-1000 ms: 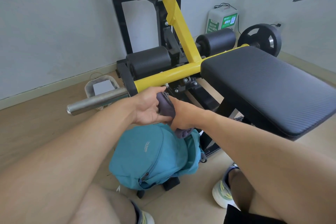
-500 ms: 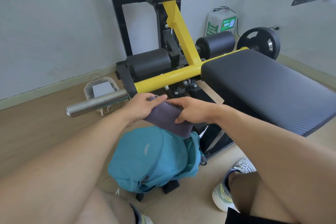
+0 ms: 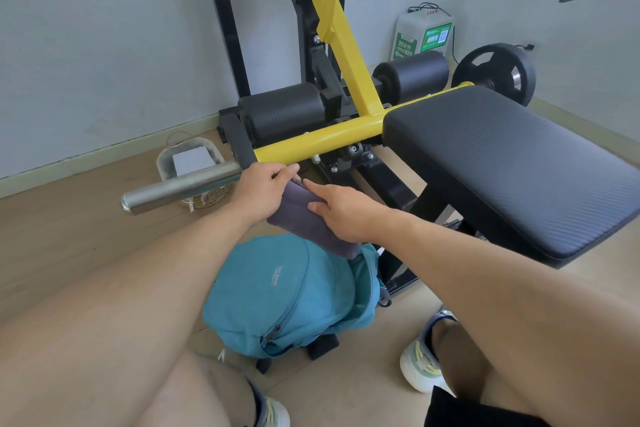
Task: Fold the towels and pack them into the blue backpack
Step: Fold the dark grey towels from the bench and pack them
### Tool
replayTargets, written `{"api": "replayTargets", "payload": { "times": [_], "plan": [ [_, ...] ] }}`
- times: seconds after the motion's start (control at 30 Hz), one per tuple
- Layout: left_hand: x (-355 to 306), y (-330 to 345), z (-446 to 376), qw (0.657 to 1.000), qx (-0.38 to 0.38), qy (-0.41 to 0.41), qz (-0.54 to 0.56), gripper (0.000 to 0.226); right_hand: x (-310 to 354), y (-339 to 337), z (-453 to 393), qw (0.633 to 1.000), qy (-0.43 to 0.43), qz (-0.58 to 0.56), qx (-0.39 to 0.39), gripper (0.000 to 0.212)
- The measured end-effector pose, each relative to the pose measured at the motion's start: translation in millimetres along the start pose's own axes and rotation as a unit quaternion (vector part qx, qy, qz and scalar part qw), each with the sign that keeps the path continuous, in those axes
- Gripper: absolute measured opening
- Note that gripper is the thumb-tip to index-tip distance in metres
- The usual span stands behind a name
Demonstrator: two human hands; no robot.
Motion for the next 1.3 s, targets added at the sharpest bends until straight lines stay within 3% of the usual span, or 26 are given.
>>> {"api": "replayTargets", "payload": {
  "times": [0.1, 0.23, 0.4, 0.47, 0.57, 0.63, 0.73, 0.83, 0.93, 1.0, 1.07, 1.13, 1.2, 1.23, 1.3],
  "plan": [
    [6, 3, 0, 0.999, 0.027, -0.013, -0.03, 0.021, -20, 0, -4, 0.997, 0.035, 0.07, 0.022, 0.055],
    [8, 19, 7, 0.99, 0.111, -0.039, -0.075, 0.039, -48, -1, -3, 0.989, 0.092, 0.116, 0.024, 0.053],
    [7, 48, 15, 0.965, 0.207, -0.088, -0.133, 0.039, -70, 12, 3, 0.972, 0.14, 0.178, 0.067, 0.045],
    [2, 70, 23, 0.942, 0.272, -0.086, -0.177, 0.046, -79, 21, 3, 0.968, 0.152, 0.182, 0.08, 0.037],
    [2, 109, 36, 0.879, 0.364, -0.06, -0.301, 0.06, -88, 30, 0, 0.965, 0.172, 0.173, 0.092, 0.034],
    [9, 136, 45, 0.852, 0.382, -0.045, -0.356, 0.063, -93, 35, -2, 0.963, 0.186, 0.171, 0.09, 0.034],
    [27, 177, 78, 0.834, 0.391, -0.095, -0.377, 0.079, -99, 48, -6, 0.962, 0.198, 0.163, 0.088, 0.036],
    [51, 207, 111, 0.828, 0.368, -0.089, -0.413, 0.097, -102, 59, -8, 0.961, 0.212, 0.149, 0.093, 0.036],
    [71, 215, 117, 0.828, 0.318, -0.057, -0.458, 0.098, -107, 66, -15, 0.967, 0.209, 0.121, 0.084, 0.035],
    [75, 210, 117, 0.834, 0.285, -0.039, -0.471, 0.086, -107, 69, -19, 0.967, 0.217, 0.107, 0.079, 0.036],
    [73, 203, 113, 0.859, 0.227, -0.013, -0.459, 0.06, -106, 70, -22, 0.965, 0.235, 0.099, 0.068, 0.039],
    [71, 190, 106, 0.904, 0.175, -0.038, -0.389, 0.033, -107, 69, -25, 0.964, 0.244, 0.092, 0.046, 0.038],
    [73, 170, 97, 0.96, 0.084, -0.141, -0.228, 0.025, -109, 72, -30, 0.963, 0.25, 0.093, 0.029, 0.034],
    [76, 159, 94, 0.969, 0.031, -0.205, -0.137, 0.028, -110, 75, -32, 0.96, 0.26, 0.094, 0.034, 0.037],
    [83, 138, 88, 0.95, -0.085, -0.301, 0.006, 0.035, -110, 82, -35, 0.953, 0.285, 0.09, 0.042, 0.047]
  ]
}}
Point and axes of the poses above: each hand's wrist, its own z-axis away from the middle knuckle, its own y-axis out of the palm, x = y × z, the point moved 3 cm from there along -z, towards the middle knuckle, and after that the axes turned 2 degrees about -z, right-handed, at the moved point
